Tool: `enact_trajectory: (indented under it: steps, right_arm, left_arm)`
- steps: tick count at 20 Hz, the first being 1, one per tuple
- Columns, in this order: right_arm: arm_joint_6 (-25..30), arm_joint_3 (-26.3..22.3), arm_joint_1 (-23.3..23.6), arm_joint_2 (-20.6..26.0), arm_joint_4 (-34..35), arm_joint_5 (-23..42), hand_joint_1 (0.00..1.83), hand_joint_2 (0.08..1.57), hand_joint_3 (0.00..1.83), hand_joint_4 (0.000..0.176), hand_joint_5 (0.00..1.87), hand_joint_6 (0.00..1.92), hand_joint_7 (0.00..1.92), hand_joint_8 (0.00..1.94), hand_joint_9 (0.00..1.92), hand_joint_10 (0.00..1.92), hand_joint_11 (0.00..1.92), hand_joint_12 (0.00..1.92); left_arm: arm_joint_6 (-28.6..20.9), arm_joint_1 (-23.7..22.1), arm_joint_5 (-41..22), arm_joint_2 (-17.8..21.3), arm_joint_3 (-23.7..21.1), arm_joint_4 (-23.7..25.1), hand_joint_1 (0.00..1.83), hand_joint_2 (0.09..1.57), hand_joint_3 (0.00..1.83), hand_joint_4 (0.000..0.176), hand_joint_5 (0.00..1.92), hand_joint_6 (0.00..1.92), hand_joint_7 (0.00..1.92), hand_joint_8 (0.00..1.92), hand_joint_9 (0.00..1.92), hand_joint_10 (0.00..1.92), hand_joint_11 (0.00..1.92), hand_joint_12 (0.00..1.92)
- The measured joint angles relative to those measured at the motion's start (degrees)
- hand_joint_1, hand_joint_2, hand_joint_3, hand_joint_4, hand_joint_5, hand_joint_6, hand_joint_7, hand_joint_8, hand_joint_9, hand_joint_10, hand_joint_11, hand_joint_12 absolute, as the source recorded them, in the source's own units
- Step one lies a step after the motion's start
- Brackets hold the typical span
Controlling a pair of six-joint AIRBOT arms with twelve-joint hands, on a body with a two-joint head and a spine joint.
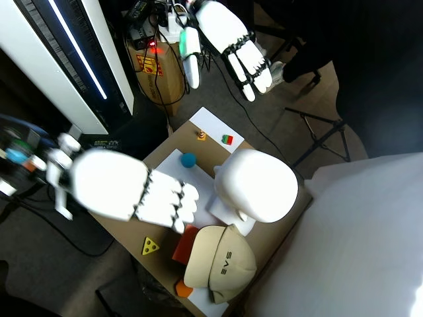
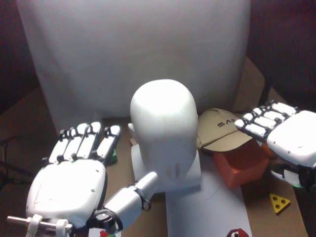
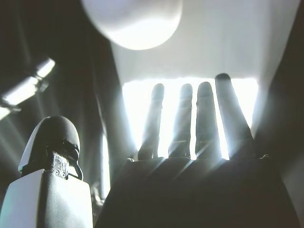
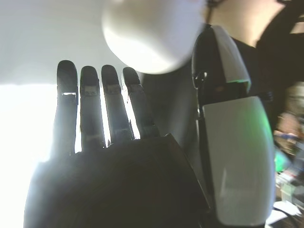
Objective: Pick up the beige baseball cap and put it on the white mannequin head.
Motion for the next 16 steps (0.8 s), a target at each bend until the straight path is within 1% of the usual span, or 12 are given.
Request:
enact_trajectory:
  steps: [2,4,6,7,8,11,13,14,15,16]
  right_arm:
    - [-0.04,6.97,1.03,-4.52,0.02,-2.78,1.27,1.15,0.01,0.0,0.12,0.0,0.15,0.0,0.18,0.0,0.0,0.72]
    - [-0.22,12.98,1.95,-8.33,0.02,-4.94,1.29,1.16,0.01,0.0,0.12,0.0,0.15,0.0,0.17,0.0,0.0,0.71]
    - [-0.13,19.15,2.08,-12.15,-0.46,-6.99,1.29,1.17,0.02,0.0,0.09,0.0,0.15,0.0,0.17,0.0,0.0,0.71]
    - [0.52,21.16,2.03,-13.38,-0.33,-7.67,1.28,1.17,0.01,0.0,0.09,0.0,0.14,0.0,0.17,0.0,0.0,0.71]
    - [1.31,24.63,2.01,-15.34,-0.33,-8.81,1.27,1.17,0.01,0.0,0.09,0.0,0.14,0.0,0.17,0.0,0.0,0.71]
    - [3.67,31.08,2.01,-18.84,0.04,-9.4,1.27,1.17,0.01,0.0,0.12,0.01,0.17,0.01,0.17,0.0,0.0,0.7]
    - [3.74,34.27,1.6,-21.57,-0.33,-7.21,1.29,1.17,0.01,0.0,0.12,0.01,0.17,0.0,0.17,0.0,0.0,0.69]
    - [3.96,36.54,1.53,-23.43,-0.57,-7.39,1.29,1.17,0.01,0.0,0.12,0.01,0.17,0.0,0.17,0.0,0.0,0.69]
    - [5.7,40.15,1.53,-25.83,-1.79,-8.04,1.29,1.17,0.0,0.0,0.12,0.01,0.17,0.0,0.17,0.0,0.0,0.69]
    - [6.71,41.64,1.55,-26.69,-2.54,-8.28,1.29,1.17,0.0,0.0,0.12,0.0,0.17,0.0,0.17,0.0,0.0,0.69]
  left_arm:
    - [-0.11,-0.13,0.22,-1.73,2.25,-0.09,0.0,1.11,0.01,0.091,0.11,0.0,0.04,0.0,0.02,0.01,0.0,0.26]
    - [-0.68,-0.17,0.52,-2.73,3.63,-0.33,0.0,1.11,0.0,0.09,0.11,0.0,0.04,0.0,0.02,0.0,0.0,0.27]
    - [-1.27,-0.35,0.44,-3.43,5.2,-1.66,0.0,1.11,0.01,0.091,0.11,0.0,0.04,0.0,0.02,0.0,0.0,0.27]
    - [-1.38,-0.37,0.37,-3.67,5.73,-2.4,0.0,1.11,0.01,0.091,0.11,0.0,0.04,0.0,0.02,0.0,0.0,0.27]
    - [-1.31,-0.37,0.55,-4.31,6.58,-3.58,0.0,1.11,0.01,0.091,0.11,0.0,0.04,0.0,0.02,0.0,0.0,0.27]
    - [0.68,-0.52,1.2,-6.21,8.68,-3.67,0.0,1.11,0.0,0.09,0.11,0.0,0.06,0.01,0.03,0.01,0.0,0.26]
    - [-0.2,-0.52,1.68,-6.99,10.12,-3.26,0.0,1.11,0.0,0.088,0.11,0.0,0.08,0.01,0.03,0.01,0.0,0.27]
    - [-1.11,-0.52,1.95,-7.02,10.69,-3.13,0.0,1.11,0.0,0.087,0.12,0.0,0.08,0.01,0.04,0.01,0.0,0.27]
    - [-1.49,-0.55,2.29,-7.06,11.23,-3.1,0.0,1.11,0.0,0.087,0.12,0.0,0.08,0.01,0.04,0.01,0.0,0.27]
    - [-1.6,-0.59,2.54,-7.06,11.34,-3.3,0.0,1.11,0.0,0.087,0.12,0.0,0.08,0.01,0.04,0.01,0.0,0.27]
